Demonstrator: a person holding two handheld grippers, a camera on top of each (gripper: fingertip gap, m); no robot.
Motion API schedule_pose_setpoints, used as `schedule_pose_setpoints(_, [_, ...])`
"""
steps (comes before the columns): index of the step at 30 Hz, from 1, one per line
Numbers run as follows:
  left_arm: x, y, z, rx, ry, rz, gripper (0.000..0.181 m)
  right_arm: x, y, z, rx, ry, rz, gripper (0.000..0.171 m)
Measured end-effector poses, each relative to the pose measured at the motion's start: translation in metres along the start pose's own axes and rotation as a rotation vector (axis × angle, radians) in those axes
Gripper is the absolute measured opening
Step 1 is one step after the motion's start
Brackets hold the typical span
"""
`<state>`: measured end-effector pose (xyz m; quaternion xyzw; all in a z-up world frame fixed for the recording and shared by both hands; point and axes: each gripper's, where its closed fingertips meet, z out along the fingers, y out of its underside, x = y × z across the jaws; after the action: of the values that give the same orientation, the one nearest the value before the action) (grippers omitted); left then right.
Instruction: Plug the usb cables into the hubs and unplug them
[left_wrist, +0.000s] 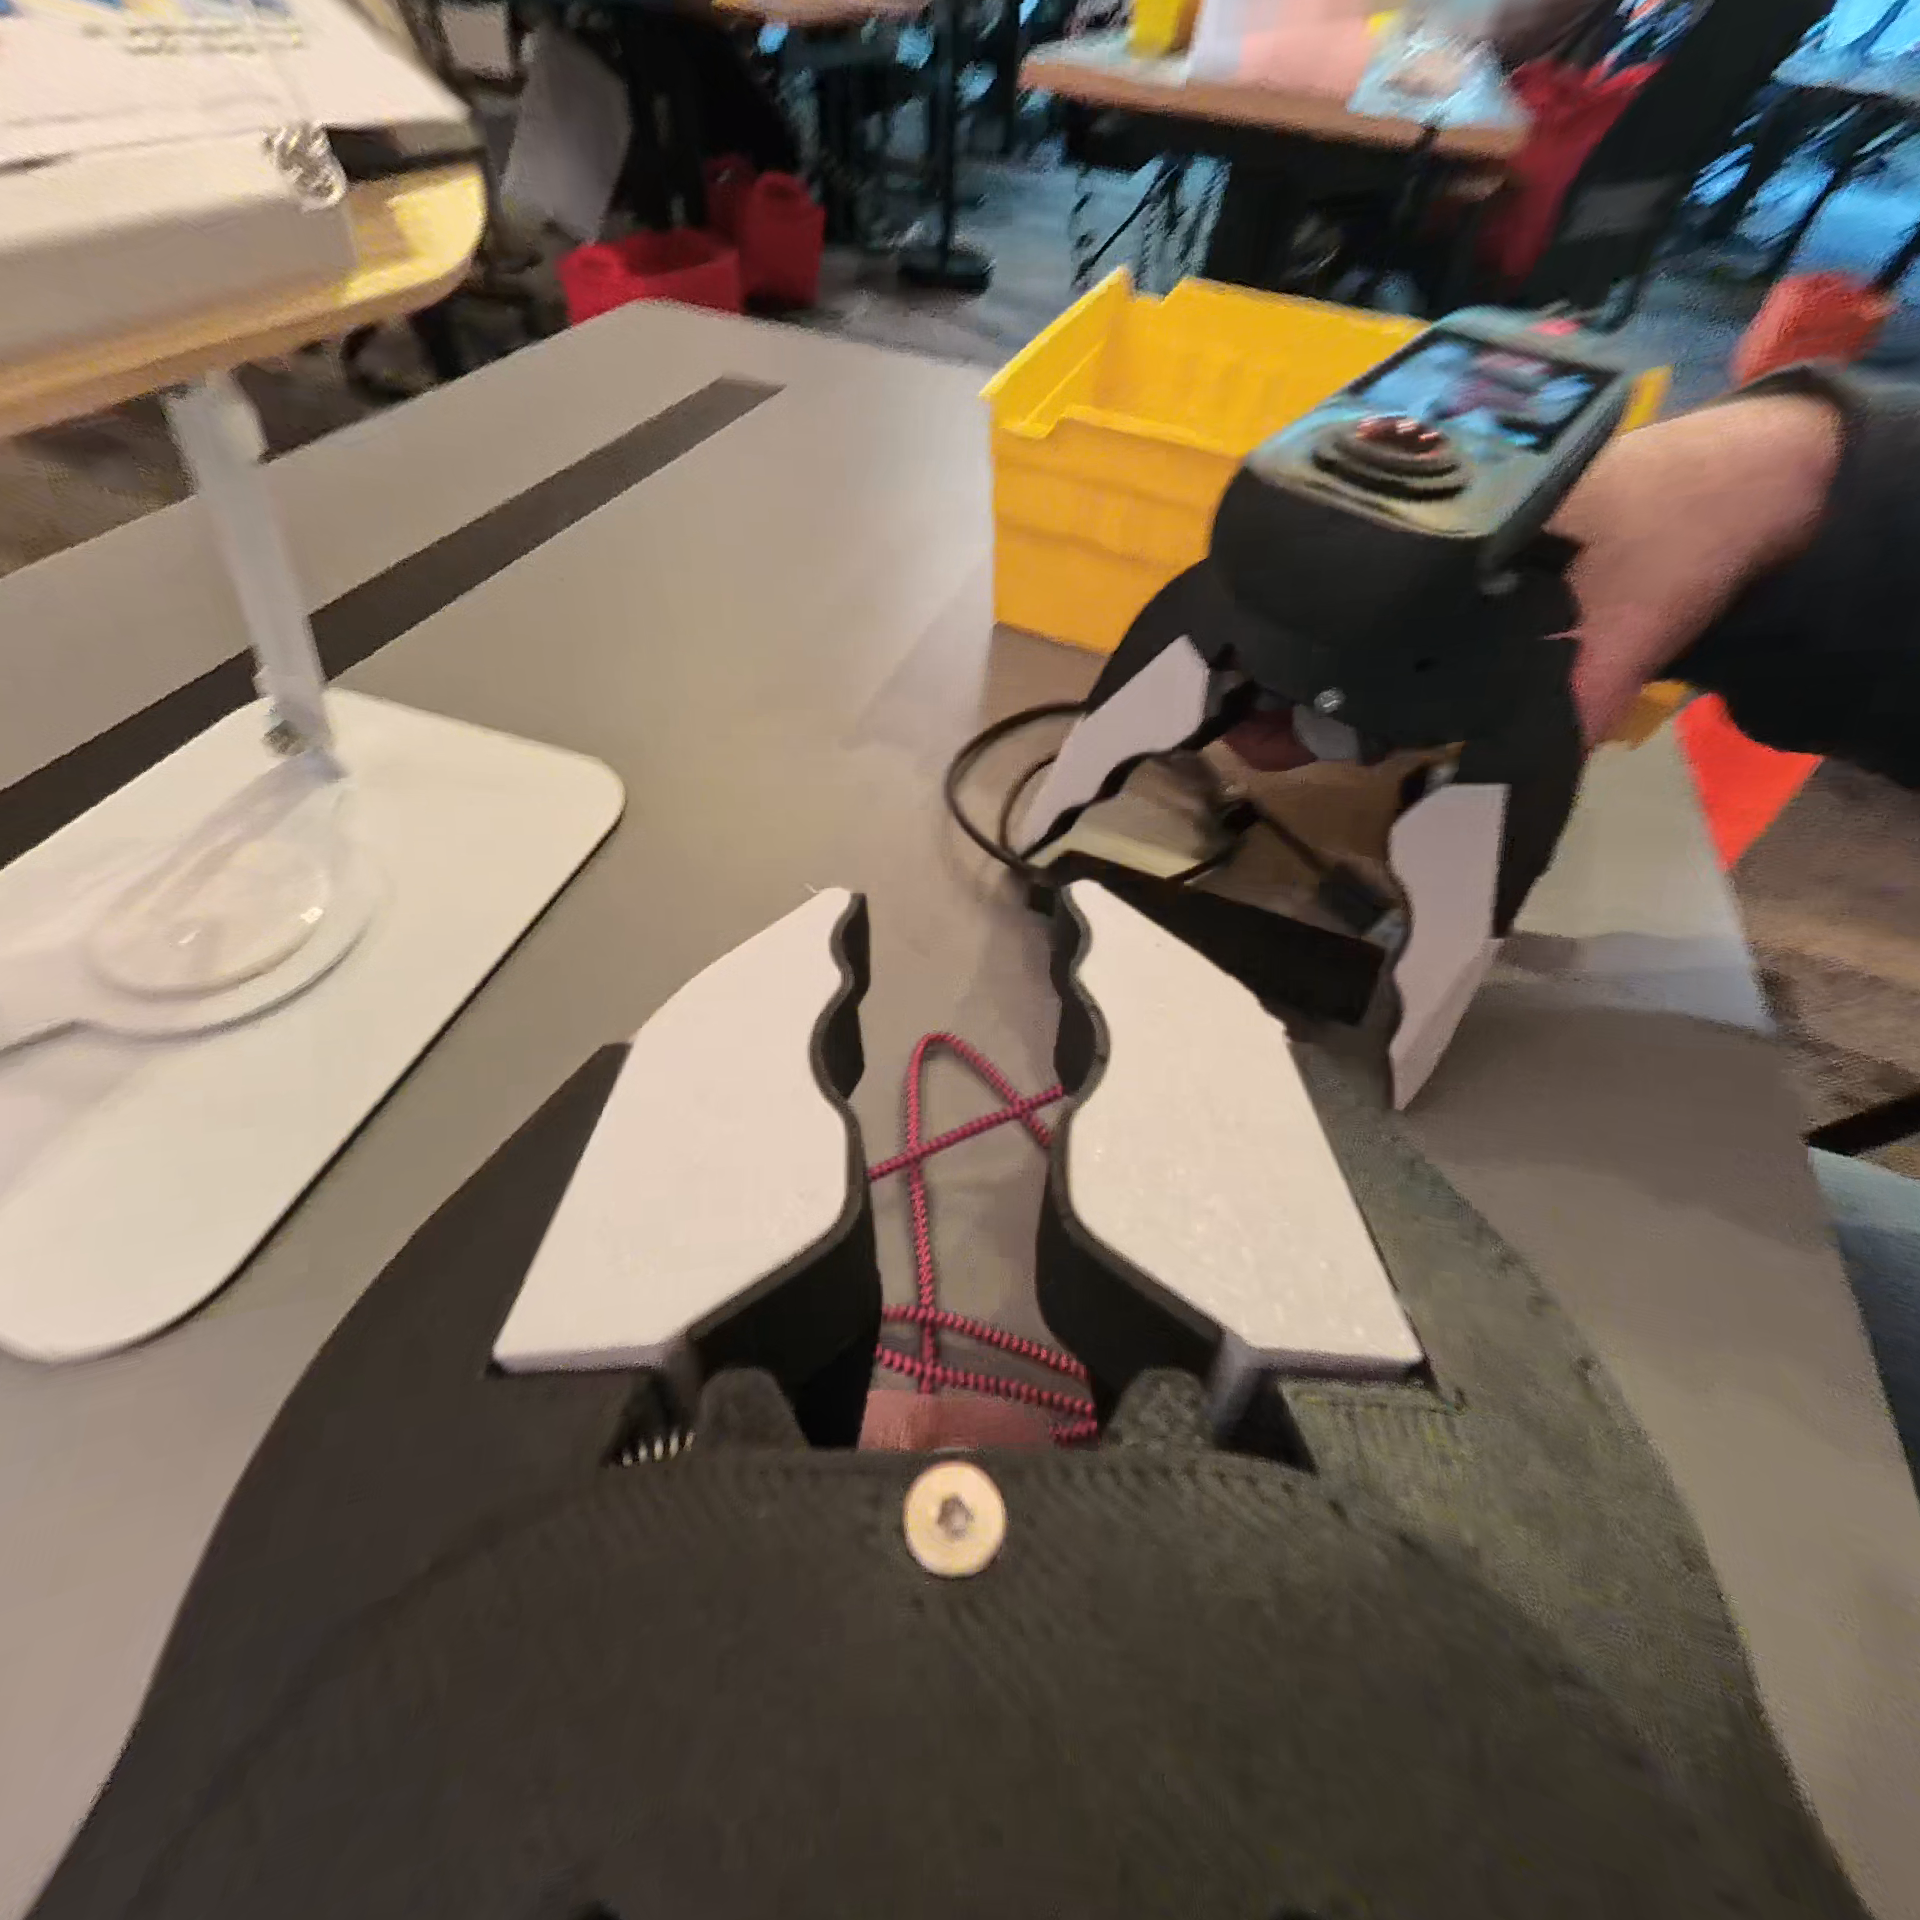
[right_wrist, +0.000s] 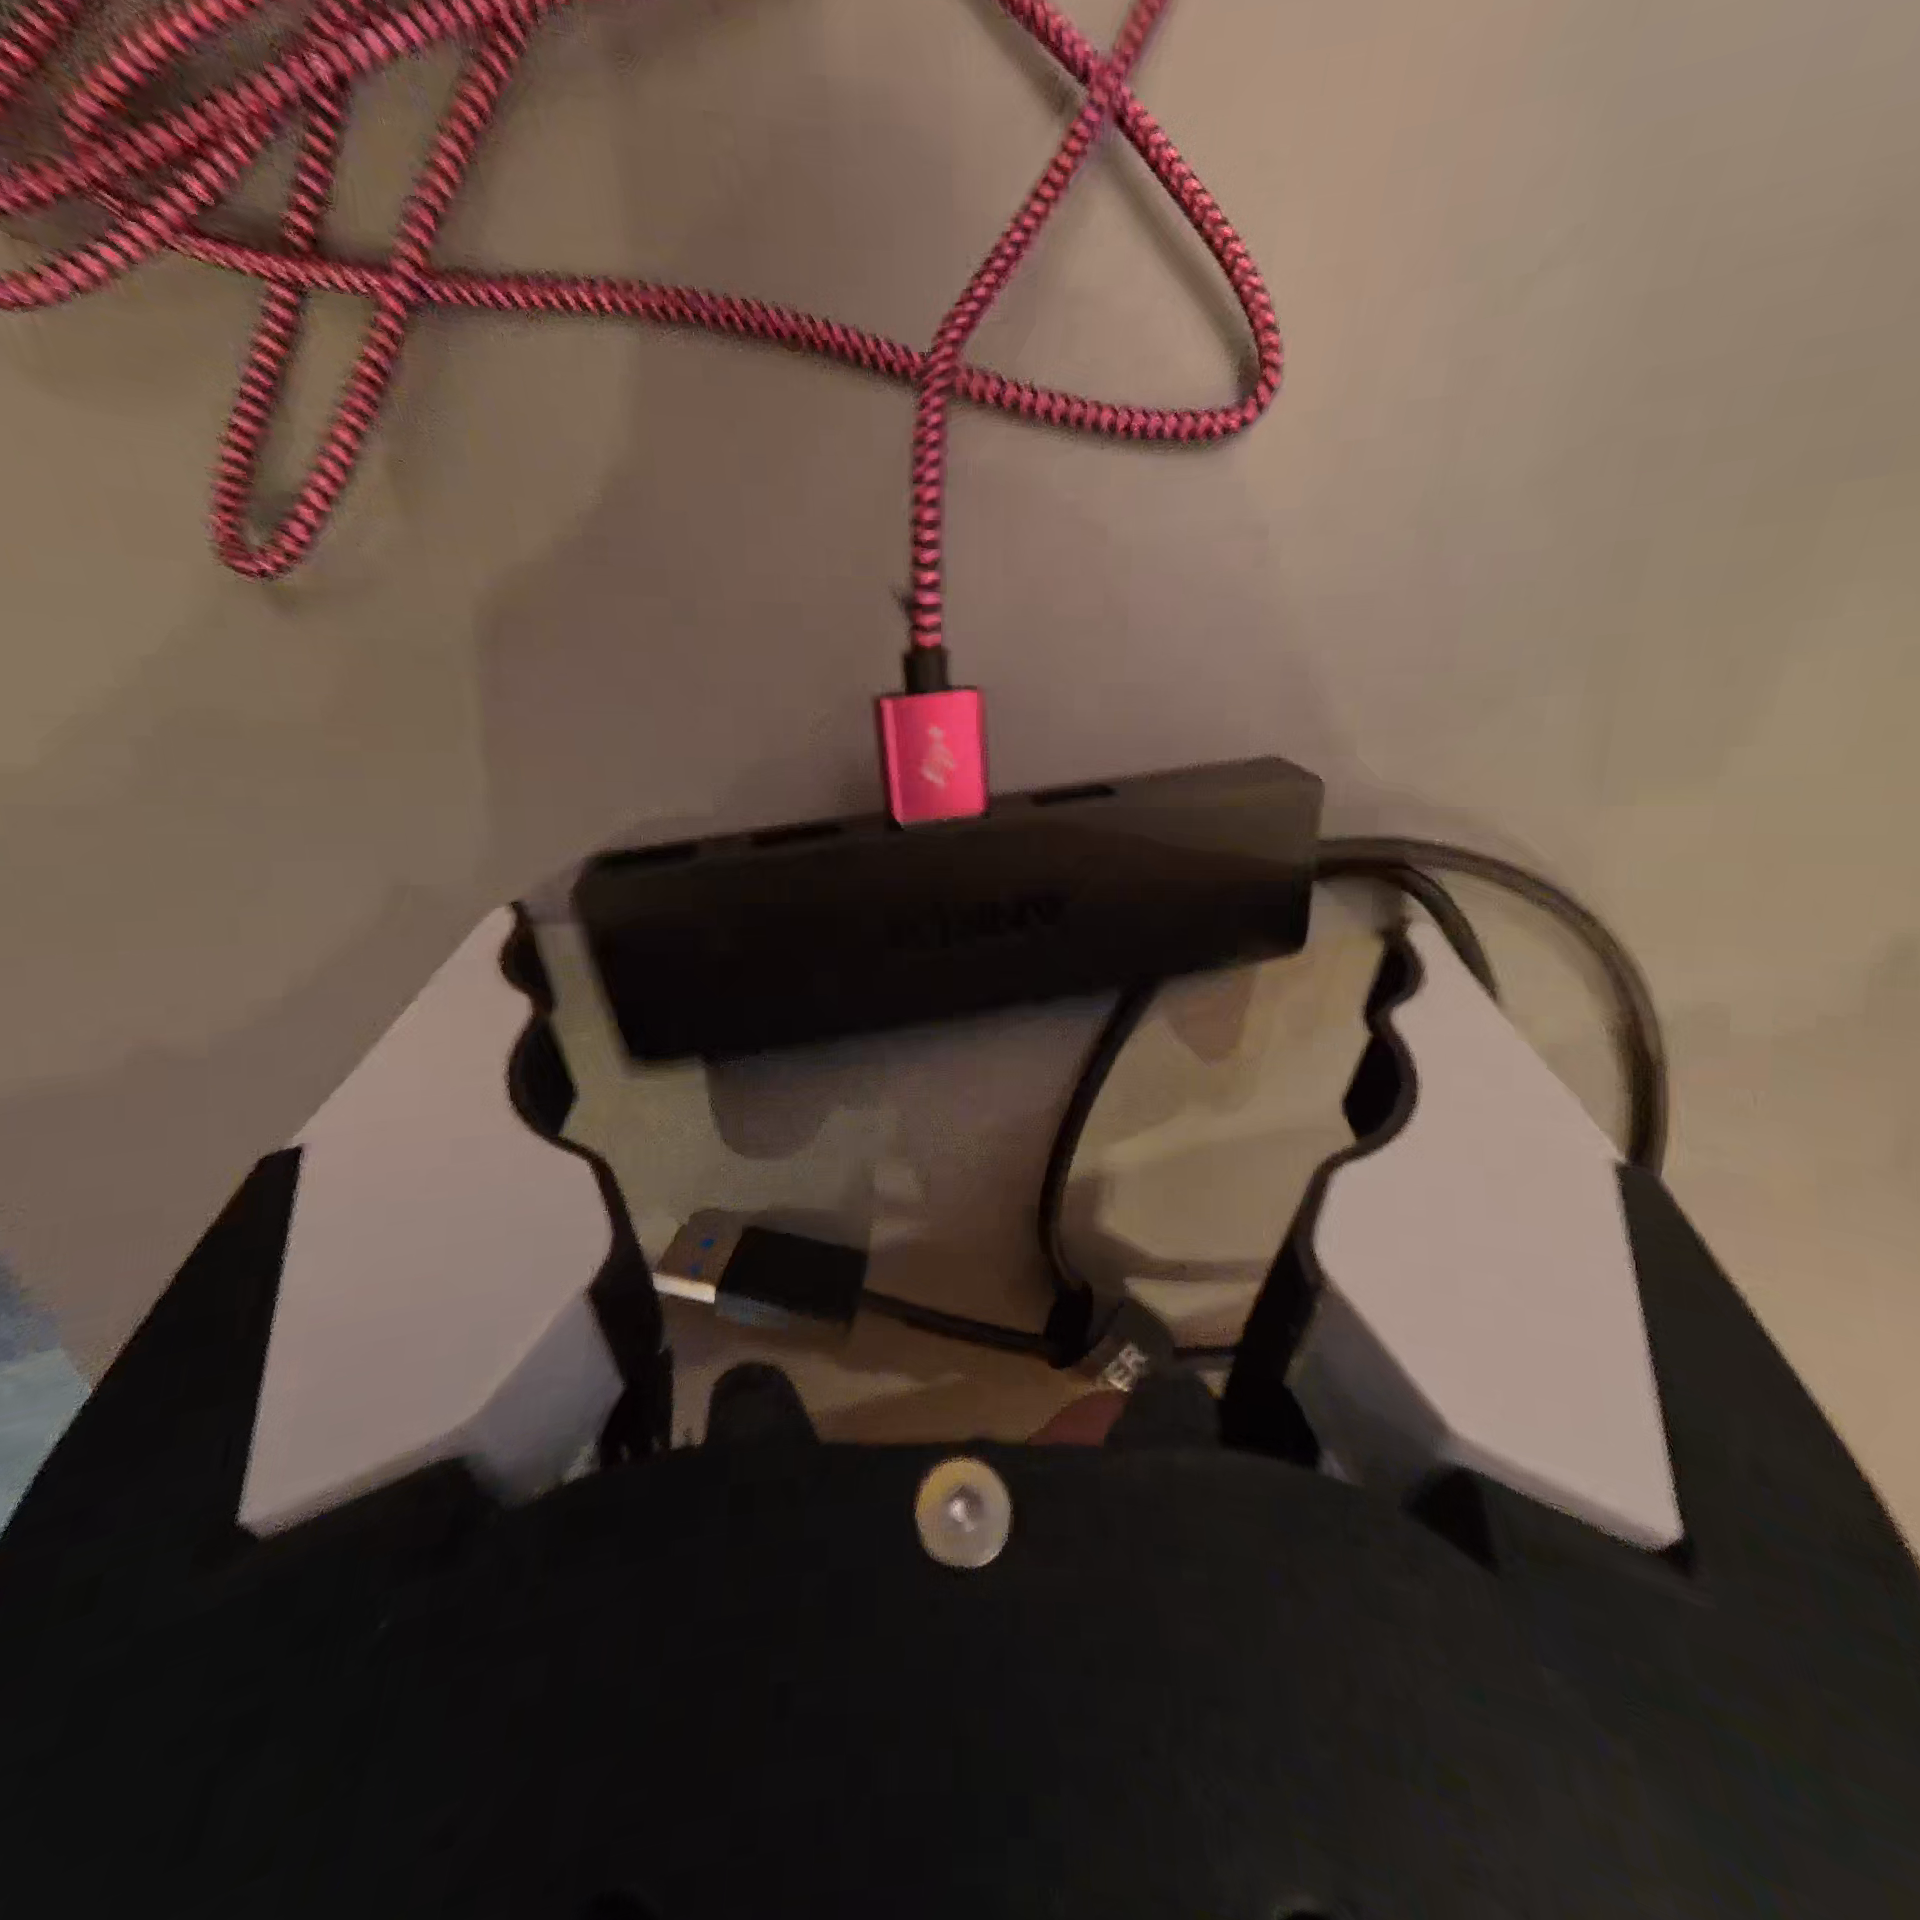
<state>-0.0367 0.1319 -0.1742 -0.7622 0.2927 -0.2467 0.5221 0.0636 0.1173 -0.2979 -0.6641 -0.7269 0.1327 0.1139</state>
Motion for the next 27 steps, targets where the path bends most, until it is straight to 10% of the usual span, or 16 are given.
schedule_pose_setpoints(7, [-0.003,0.029,-0.034,-0.240,-0.278,-0.065,0.050,-0.008,0.010,-0.020,-0.019,0.027,0.021,0.151])
schedule_pose_setpoints(11, [-0.002,0.067,-0.069,-0.377,-0.411,-0.127,0.048,-0.040,-0.023,-0.050,0.167,-0.034,0.110,0.113])
schedule_pose_setpoints(27, [0.052,0.137,-0.062,-0.489,-0.283,-0.480,0.045,-0.115,-0.105,0.001,0.406,-0.369,0.267,0.109])
